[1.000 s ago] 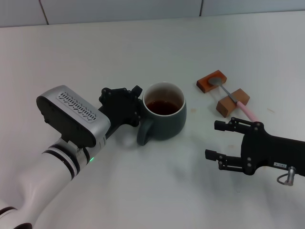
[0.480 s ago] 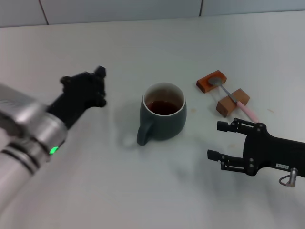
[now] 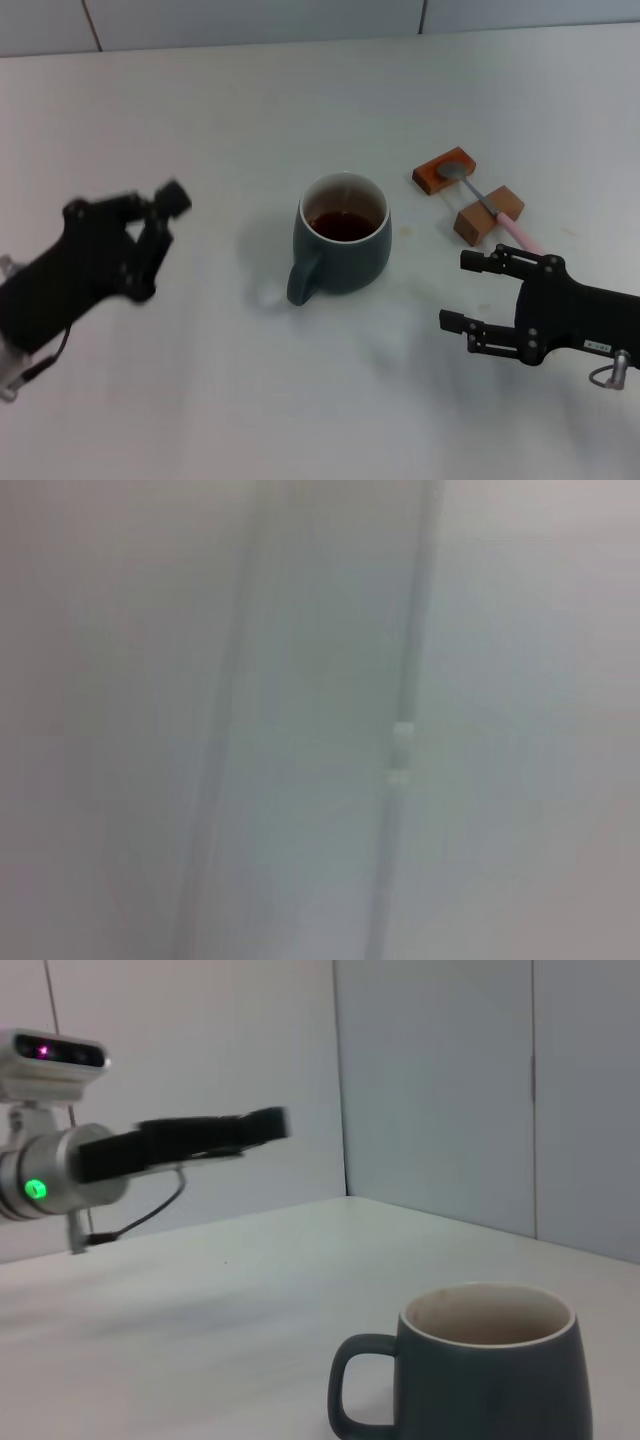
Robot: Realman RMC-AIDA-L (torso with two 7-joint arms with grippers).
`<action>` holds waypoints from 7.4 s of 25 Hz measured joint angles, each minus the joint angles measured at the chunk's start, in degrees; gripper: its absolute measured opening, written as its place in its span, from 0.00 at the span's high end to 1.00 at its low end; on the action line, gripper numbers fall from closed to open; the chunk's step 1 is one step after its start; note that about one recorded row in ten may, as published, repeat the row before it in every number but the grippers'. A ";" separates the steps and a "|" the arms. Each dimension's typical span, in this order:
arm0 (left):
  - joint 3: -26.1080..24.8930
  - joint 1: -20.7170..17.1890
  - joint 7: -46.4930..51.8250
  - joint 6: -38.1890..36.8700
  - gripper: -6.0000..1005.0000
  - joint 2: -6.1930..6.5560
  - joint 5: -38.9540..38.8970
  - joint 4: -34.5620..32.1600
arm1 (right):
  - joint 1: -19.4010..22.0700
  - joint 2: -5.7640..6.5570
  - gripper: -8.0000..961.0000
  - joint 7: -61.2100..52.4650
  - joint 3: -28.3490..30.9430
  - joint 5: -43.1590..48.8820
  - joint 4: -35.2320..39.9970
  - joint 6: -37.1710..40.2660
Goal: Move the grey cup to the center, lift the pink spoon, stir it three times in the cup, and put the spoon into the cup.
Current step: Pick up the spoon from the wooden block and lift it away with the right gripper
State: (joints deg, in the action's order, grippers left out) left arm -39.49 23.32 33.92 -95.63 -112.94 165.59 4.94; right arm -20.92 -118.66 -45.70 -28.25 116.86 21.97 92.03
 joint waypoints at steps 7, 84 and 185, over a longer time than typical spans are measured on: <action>10.42 -0.31 -0.48 -4.81 0.96 -1.04 0.01 -7.55 | 0.00 0.01 0.21 -0.01 0.06 -0.63 0.00 0.00; 14.00 -0.48 -5.92 3.07 0.19 -5.00 -0.45 -12.32 | 12.59 -0.35 0.22 -71.52 15.54 -13.71 -13.06 -0.91; 10.98 -1.98 -5.91 3.28 0.19 -5.14 -0.64 -11.86 | 1.70 -0.67 0.85 -55.46 17.09 -13.49 -17.04 -13.19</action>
State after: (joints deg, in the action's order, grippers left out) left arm -28.51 21.34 28.01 -92.34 -118.08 164.96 -6.92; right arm -19.21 -119.32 -101.15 -11.16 103.38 4.92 78.83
